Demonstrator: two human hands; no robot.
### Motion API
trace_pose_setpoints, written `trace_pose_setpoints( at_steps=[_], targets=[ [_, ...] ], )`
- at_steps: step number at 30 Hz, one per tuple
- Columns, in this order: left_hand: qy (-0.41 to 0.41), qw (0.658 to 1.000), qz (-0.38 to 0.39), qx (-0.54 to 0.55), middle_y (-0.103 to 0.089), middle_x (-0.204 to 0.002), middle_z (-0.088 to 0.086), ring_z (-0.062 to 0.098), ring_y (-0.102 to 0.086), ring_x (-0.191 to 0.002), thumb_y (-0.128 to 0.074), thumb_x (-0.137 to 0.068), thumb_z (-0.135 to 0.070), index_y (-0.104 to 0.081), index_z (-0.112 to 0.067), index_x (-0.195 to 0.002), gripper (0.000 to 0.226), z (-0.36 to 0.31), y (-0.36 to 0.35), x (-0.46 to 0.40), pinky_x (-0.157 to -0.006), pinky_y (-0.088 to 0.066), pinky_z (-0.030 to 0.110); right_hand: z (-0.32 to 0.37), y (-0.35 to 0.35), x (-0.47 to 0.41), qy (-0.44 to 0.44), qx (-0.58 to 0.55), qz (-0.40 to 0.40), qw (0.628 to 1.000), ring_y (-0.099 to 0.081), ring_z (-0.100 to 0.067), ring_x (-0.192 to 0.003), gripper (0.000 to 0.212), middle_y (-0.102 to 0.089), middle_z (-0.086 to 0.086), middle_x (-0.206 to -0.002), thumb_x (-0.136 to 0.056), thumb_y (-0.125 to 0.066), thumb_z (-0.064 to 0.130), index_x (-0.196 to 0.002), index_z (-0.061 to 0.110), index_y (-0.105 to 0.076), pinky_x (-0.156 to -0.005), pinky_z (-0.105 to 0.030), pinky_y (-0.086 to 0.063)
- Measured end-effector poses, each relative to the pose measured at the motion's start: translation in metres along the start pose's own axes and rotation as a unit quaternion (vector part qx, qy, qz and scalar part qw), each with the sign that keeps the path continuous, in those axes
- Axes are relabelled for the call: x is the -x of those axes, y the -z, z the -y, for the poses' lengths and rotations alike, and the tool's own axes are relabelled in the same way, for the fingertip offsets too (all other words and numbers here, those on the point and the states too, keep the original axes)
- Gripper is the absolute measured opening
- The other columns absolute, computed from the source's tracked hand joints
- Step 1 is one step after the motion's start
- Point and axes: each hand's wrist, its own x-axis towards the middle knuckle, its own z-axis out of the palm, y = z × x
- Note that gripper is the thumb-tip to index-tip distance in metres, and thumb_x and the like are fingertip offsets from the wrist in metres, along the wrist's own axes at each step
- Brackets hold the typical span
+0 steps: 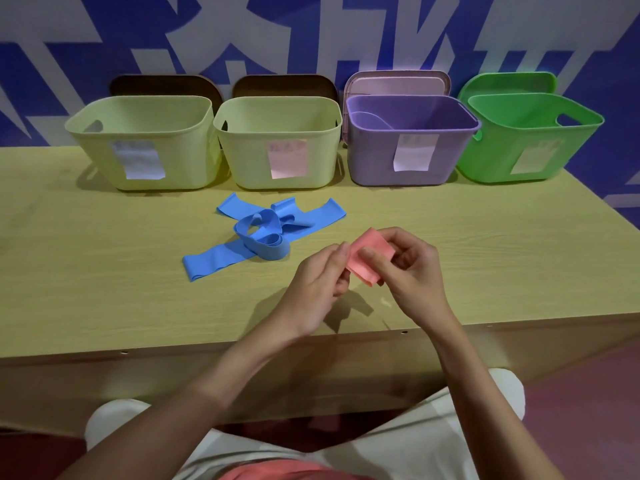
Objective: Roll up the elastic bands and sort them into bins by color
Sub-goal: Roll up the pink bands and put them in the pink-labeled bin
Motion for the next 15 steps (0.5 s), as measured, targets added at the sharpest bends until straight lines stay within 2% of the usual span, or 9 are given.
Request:
trace_pose_setpoints(
  at_steps=[3,7,12,15],
  targets=[
    [0.006,1.0,-0.013,0.007,-0.027,-0.049,-0.013,0.003,-0.019,-0.039,-0.029,-0.103,-0.031,-0.038,-0.013,-0.074,0.035,0.003,0.002,-0.003,-0.037,-0.019,0.016,-0.002,-0.003,0.0,-0.007,-0.038,-0.001,0.999,-0.053,-0.012,-0.059,0.016,-0.062,-0.001,-0.07,-0.083,-0.067,0.014,-0.099,0.013,-0.065,-0.053,-0.022,-0.046],
    [0.045,0.995,-0.018,0.085,-0.024,-0.049,-0.008,0.005,-0.017,-0.037,-0.029,-0.103,-0.036,-0.035,-0.012,-0.072,0.039,0.003,0.005,-0.006,-0.036,-0.02,0.014,-0.001,0.0,-0.003,0.011,-0.065,0.019,0.998,-0.054,-0.012,-0.064,0.027,-0.058,-0.008,-0.072,-0.085,-0.066,0.002,-0.111,0.008,-0.062,-0.062,-0.02,-0.048],
    [0.138,0.952,0.076,0.262,-0.018,-0.047,-0.008,0.006,-0.008,-0.041,-0.032,-0.099,-0.041,-0.036,-0.016,-0.067,0.041,-0.006,0.014,-0.007,-0.038,-0.01,0.018,0.001,0.002,-0.008,0.031,-0.045,0.028,0.998,-0.051,-0.009,-0.062,0.036,-0.053,-0.004,-0.069,-0.082,-0.068,-0.002,-0.116,0.003,-0.058,-0.063,-0.017,-0.044],
    [0.193,0.926,0.099,0.31,-0.019,-0.044,-0.01,0.009,-0.005,-0.045,-0.036,-0.097,-0.044,-0.041,-0.019,-0.056,0.048,-0.007,0.017,-0.009,-0.039,-0.007,0.019,0.002,0.005,-0.012,0.033,-0.039,0.051,0.997,-0.048,-0.019,-0.064,0.043,-0.052,-0.01,-0.069,-0.081,-0.069,0.002,-0.122,0.012,-0.057,-0.063,-0.025,-0.042]
  ],
)
